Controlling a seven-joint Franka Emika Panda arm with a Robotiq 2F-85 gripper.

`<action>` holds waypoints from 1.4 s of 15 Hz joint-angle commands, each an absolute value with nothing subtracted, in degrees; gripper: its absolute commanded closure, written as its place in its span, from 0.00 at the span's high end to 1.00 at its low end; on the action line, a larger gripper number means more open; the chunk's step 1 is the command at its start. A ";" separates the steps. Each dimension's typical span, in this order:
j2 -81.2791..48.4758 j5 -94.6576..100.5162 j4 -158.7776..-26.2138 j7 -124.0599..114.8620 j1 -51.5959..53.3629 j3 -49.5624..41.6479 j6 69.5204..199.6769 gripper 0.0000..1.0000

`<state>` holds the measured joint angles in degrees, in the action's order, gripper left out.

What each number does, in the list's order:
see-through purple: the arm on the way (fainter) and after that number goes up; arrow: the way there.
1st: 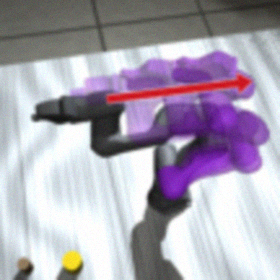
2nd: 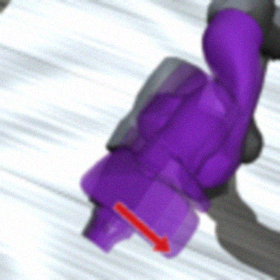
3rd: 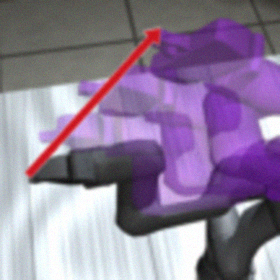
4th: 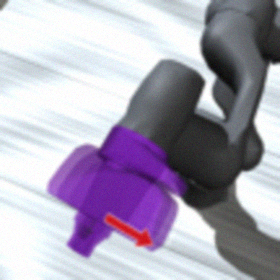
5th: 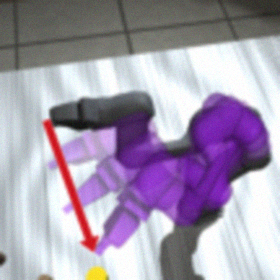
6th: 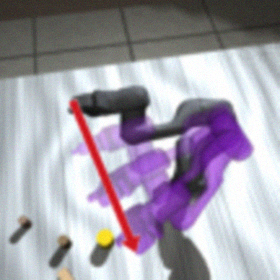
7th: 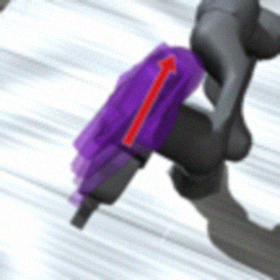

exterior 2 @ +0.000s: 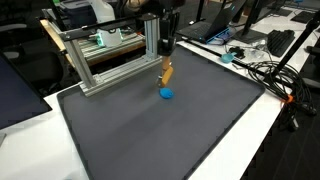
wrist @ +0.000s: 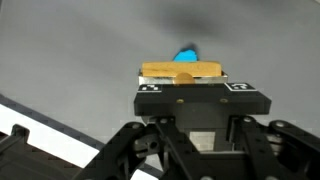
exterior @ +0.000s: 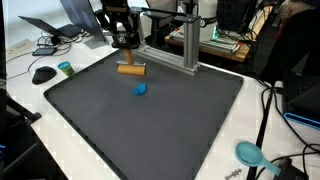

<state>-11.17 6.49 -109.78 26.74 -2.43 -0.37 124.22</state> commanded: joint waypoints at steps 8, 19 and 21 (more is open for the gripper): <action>-8.36 0.86 -115.00 51.92 -3.62 0.50 129.62 0.47; -9.16 4.76 -116.08 53.73 -3.60 0.32 133.00 0.22; -10.29 4.75 -116.09 54.79 -3.75 0.58 133.92 0.22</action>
